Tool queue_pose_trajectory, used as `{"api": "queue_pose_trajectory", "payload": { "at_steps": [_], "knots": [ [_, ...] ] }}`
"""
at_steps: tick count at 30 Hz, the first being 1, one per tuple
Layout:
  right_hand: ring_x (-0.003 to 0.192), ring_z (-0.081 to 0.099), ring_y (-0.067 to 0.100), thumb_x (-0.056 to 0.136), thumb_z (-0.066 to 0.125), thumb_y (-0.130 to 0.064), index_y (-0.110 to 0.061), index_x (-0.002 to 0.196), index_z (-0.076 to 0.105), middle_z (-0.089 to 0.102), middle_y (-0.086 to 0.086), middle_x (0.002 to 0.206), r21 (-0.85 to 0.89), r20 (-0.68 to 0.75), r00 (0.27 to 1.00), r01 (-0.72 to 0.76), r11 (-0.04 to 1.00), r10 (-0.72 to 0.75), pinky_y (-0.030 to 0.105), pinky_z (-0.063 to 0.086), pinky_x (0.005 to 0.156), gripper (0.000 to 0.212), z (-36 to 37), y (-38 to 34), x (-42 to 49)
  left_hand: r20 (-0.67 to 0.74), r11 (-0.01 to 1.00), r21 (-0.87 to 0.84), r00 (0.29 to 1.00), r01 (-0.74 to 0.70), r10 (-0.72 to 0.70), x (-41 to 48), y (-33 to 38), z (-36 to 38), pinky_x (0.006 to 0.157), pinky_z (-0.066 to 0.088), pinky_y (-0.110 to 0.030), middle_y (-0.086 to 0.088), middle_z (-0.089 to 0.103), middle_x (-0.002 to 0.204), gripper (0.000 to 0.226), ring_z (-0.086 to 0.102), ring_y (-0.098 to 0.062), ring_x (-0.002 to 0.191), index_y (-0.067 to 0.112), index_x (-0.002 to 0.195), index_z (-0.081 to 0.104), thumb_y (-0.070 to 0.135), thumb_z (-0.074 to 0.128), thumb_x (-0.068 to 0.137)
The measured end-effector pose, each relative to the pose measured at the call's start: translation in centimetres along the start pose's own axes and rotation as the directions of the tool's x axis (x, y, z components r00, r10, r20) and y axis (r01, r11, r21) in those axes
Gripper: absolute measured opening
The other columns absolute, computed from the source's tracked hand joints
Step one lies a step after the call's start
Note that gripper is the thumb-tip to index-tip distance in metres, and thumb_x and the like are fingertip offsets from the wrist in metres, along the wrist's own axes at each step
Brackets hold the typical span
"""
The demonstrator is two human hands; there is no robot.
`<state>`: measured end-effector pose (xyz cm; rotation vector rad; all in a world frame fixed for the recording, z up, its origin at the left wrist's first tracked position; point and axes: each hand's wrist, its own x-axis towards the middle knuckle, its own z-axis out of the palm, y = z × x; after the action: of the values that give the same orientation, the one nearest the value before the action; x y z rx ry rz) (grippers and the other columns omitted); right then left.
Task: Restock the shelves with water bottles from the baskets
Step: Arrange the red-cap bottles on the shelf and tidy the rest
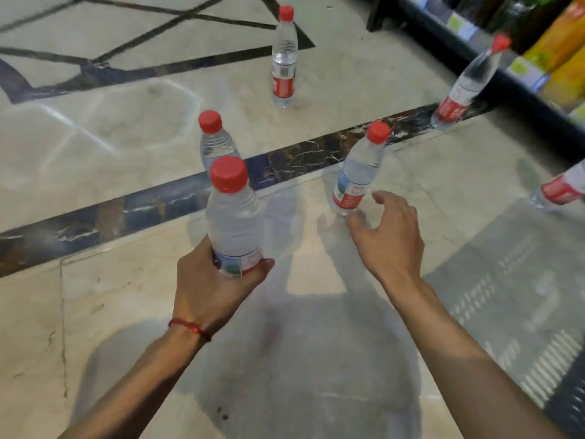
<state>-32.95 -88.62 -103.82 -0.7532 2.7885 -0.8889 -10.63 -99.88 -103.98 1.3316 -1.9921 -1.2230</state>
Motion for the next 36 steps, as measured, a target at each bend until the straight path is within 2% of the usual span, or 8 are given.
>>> {"api": "queue_pose_trajectory", "payload": {
  "at_steps": [4, 9, 13, 15, 22, 25, 32, 36],
  "knots": [
    [0.145, 0.04, 0.023, 0.09, 0.073, -0.052, -0.019, 0.157, 0.035, 0.042, 0.001, 0.158, 0.16, -0.016, 0.994, -0.109, 0.981, 0.113, 0.044, 0.043, 0.106, 0.083, 0.8, 0.0, 4.6, 0.054, 0.999, -0.033, 0.999, 0.006, -0.004, 3.3, 0.5, 2.0, 0.083, 0.056, -0.028, 0.007, 0.071, 0.103, 0.057, 0.069, -0.01, 0.088, 0.023, 0.115, 0.067, 0.041, 0.091, 0.067],
    [0.142, 0.045, 0.018, 0.082, 0.085, -0.046, -0.018, 0.156, 0.038, 0.045, 0.0, 0.156, 0.463, 0.04, 0.986, -0.16, 0.872, 0.16, 0.043, 0.042, 0.116, 0.091, 3.4, 1.0, 8.6, 0.118, 0.999, -0.04, 0.993, -0.021, 0.025, 6.2, 0.1, 4.9, 0.069, 0.051, -0.008, 0.015, 0.071, 0.1, 0.059, 0.07, 0.001, 0.084, 0.027, 0.116, 0.066, 0.039, 0.092, 0.064],
    [0.111, 0.059, -0.006, 0.077, 0.091, -0.041, -0.027, 0.142, 0.052, 0.061, -0.017, 0.128, 0.584, 0.107, 0.989, -0.149, 0.798, 0.107, 0.018, 0.048, 0.093, 0.077, 4.5, 1.5, 10.1, 0.121, 0.999, -0.051, 0.993, -0.013, 0.02, 7.4, 0.0, 7.0, 0.074, 0.047, -0.012, 0.011, 0.067, 0.102, 0.062, 0.064, 0.002, 0.088, 0.029, 0.117, 0.06, 0.037, 0.092, 0.065],
    [0.097, 0.063, -0.011, 0.076, 0.092, -0.035, -0.028, 0.134, 0.056, 0.064, -0.023, 0.114, 0.596, 0.154, 0.986, -0.146, 0.79, 0.067, 0.012, 0.047, 0.08, 0.068, 4.7, 1.8, 10.5, 0.127, 0.998, -0.06, 0.992, -0.008, 0.016, 7.5, 0.1, 7.7, 0.074, 0.047, -0.012, 0.012, 0.066, 0.103, 0.062, 0.064, 0.003, 0.089, 0.03, 0.117, 0.059, 0.035, 0.092, 0.065],
    [0.095, 0.069, 0.006, 0.071, 0.096, -0.03, -0.024, 0.118, 0.066, 0.072, -0.011, 0.105, 0.572, 0.056, 0.993, -0.116, 0.812, 0.102, 0.022, 0.052, 0.079, 0.055, 4.4, 2.1, 9.3, 0.116, 0.998, -0.051, 0.993, -0.022, 0.027, 6.5, 0.5, 7.8, 0.067, 0.048, -0.004, 0.025, 0.064, 0.097, 0.054, 0.066, 0.01, 0.081, 0.039, 0.106, 0.059, 0.034, 0.093, 0.065],
    [0.088, 0.069, 0.001, 0.071, 0.095, -0.029, -0.027, 0.108, 0.068, 0.071, -0.015, 0.096, 0.562, 0.071, 0.993, -0.117, 0.819, 0.093, 0.017, 0.05, 0.073, 0.046, 3.8, 1.9, 7.7, 0.129, 0.998, -0.038, 0.991, -0.04, 0.045, 5.7, 0.8, 6.9, 0.066, 0.047, -0.003, 0.026, 0.065, 0.099, 0.057, 0.066, 0.012, 0.084, 0.039, 0.111, 0.059, 0.034, 0.092, 0.065],
    [0.083, 0.07, 0.002, 0.068, 0.096, -0.03, -0.025, 0.107, 0.071, 0.074, -0.013, 0.092, 0.553, 0.106, 0.992, -0.111, 0.826, 0.062, 0.018, 0.053, 0.07, 0.047, -3.0, -2.1, 2.6, 0.128, 0.997, -0.069, 0.991, 0.041, -0.032, 0.8, 5.3, 3.8, 0.071, 0.049, -0.015, 0.007, 0.071, 0.097, 0.051, 0.068, -0.005, 0.083, 0.022, 0.11, 0.065, 0.014, 0.092, 0.068],
    [0.087, 0.069, 0.004, 0.066, 0.097, -0.034, -0.029, 0.111, 0.067, 0.072, -0.015, 0.097, 0.559, 0.121, 0.987, -0.159, 0.814, 0.11, 0.019, 0.055, 0.073, 0.055, -11.6, -5.8, -1.6, 0.163, 0.987, -0.069, 0.978, 0.143, -0.13, -3.7, 12.6, -0.9, 0.062, 0.057, -0.035, 0.0, 0.075, 0.08, 0.041, 0.07, -0.019, 0.073, 0.016, 0.09, 0.072, 0.031, 0.087, 0.054]
  ]
}}
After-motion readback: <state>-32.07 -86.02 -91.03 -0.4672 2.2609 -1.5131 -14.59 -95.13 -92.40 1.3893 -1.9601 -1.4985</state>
